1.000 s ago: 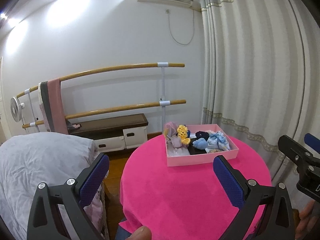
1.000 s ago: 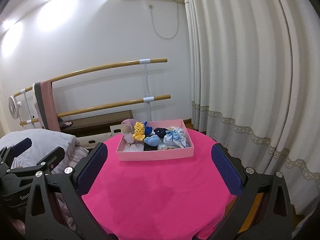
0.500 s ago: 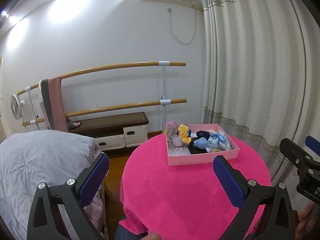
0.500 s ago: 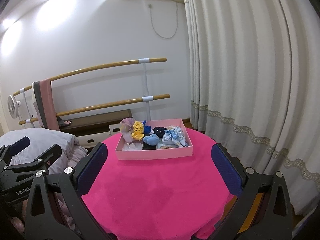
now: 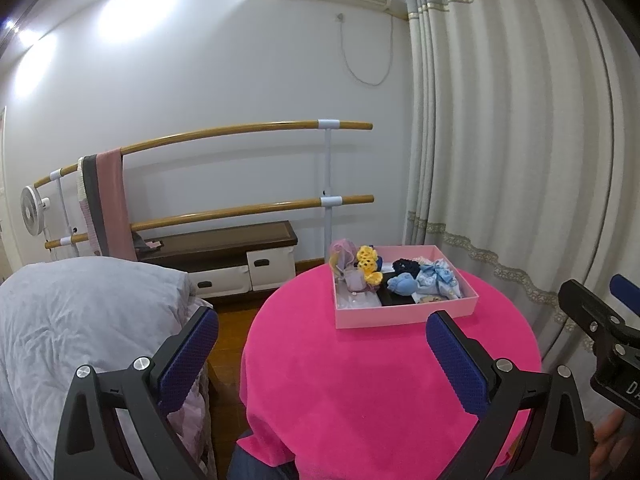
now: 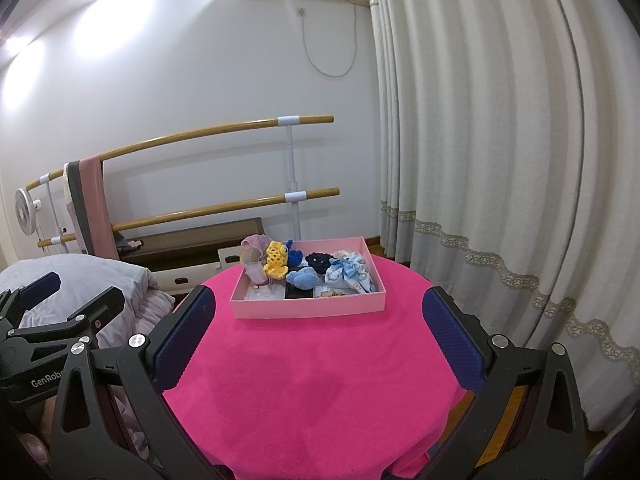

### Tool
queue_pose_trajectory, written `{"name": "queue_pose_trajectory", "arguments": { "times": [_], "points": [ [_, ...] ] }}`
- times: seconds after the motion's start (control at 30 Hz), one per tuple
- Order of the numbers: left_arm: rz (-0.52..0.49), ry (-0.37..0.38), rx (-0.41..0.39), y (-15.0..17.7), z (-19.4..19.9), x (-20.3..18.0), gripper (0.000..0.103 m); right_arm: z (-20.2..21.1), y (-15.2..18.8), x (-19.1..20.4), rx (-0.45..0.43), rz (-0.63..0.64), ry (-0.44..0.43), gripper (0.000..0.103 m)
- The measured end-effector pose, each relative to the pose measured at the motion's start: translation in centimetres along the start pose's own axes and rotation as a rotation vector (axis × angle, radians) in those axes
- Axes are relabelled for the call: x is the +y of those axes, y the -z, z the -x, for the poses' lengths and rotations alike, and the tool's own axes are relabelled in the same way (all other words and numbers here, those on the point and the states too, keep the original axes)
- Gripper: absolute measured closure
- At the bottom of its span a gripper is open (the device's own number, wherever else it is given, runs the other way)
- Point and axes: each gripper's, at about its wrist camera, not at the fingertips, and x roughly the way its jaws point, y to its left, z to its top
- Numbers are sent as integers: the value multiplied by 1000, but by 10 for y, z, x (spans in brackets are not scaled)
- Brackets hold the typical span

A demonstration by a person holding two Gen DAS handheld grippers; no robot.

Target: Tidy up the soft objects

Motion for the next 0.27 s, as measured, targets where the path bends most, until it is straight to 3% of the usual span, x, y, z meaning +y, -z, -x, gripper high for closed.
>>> {"name": "queue_pose_trajectory", "arguments": {
  "times": [0.27],
  "points": [
    [6, 10, -16, 2, 3, -1, 0, 0, 1, 0, -2, 1, -1, 0]
  ]
}}
